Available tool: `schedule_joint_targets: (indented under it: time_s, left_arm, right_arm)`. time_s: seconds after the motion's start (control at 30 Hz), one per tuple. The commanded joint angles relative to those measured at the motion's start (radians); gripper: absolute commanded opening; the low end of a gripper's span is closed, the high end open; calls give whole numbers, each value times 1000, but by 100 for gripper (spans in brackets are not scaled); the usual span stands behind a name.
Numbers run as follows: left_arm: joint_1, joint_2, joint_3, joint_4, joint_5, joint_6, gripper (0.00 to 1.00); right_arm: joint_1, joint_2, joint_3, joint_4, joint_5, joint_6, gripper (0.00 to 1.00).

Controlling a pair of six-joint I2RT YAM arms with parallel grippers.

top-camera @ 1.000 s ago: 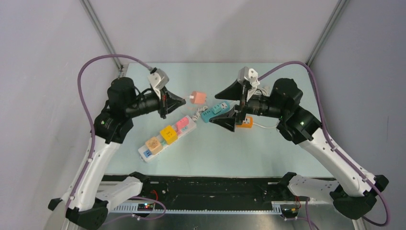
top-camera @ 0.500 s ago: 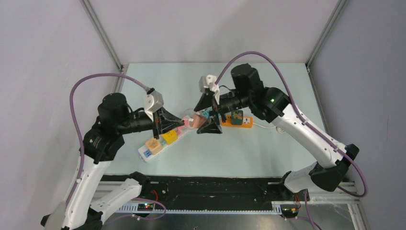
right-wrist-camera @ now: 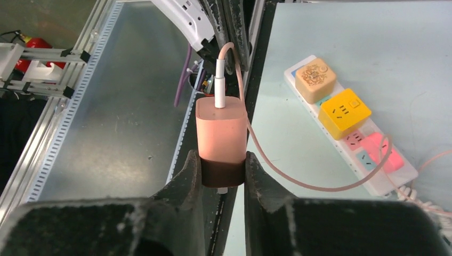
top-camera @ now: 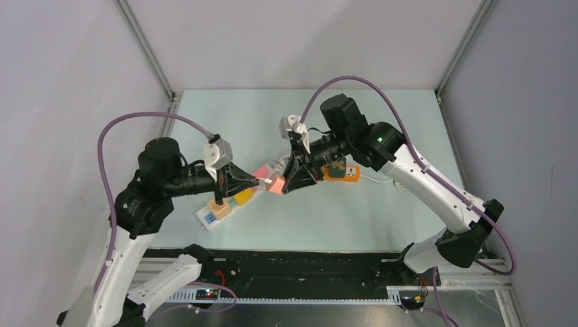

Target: Insert the plug

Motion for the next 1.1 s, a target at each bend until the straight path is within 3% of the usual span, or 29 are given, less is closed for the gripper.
schedule_joint_targets:
  time_s: [0.0, 0.03, 0.1, 0.17, 0.2, 0.33, 0.4, 0.63, 0.87, 0.97, 1.07]
  left_arm:
    - [-4, -12, 10, 2, -1, 30, 0]
    - [-4, -13, 15, 0, -8, 31, 1]
    - [-5, -15, 18, 0, -19, 32, 16]
    - [-4, -16, 17, 0, -21, 32, 36]
    - [-5, -15, 17, 0, -19, 32, 55]
    - [-4, -6, 15, 0, 9, 33, 82]
    - [-5, 5, 17, 1, 42, 32, 87]
    - [-12, 84, 33, 4, 147, 3, 89]
    - [-57, 130, 45, 74, 157, -63, 75]
    - [-66, 125, 37, 99, 151, -92, 61]
    - [-67, 120, 22, 114, 149, -105, 56]
  right_arm:
    - [26, -13, 21, -3, 13, 3, 0]
    - [29, -20, 15, 10, 16, 7, 0]
    - [30, -34, -5, 40, 21, 22, 0]
    - [30, -53, -27, 72, 23, 35, 0]
    - [30, -58, -40, 93, 23, 42, 0]
    - [29, -89, -66, 149, 35, 70, 0]
    - [30, -95, -70, 169, 43, 83, 0]
    - [33, -102, -94, 235, 63, 125, 0]
    - [33, -98, -106, 273, 88, 142, 0]
    - [33, -95, -110, 281, 100, 145, 0]
    - [32, -96, -116, 284, 106, 148, 0]
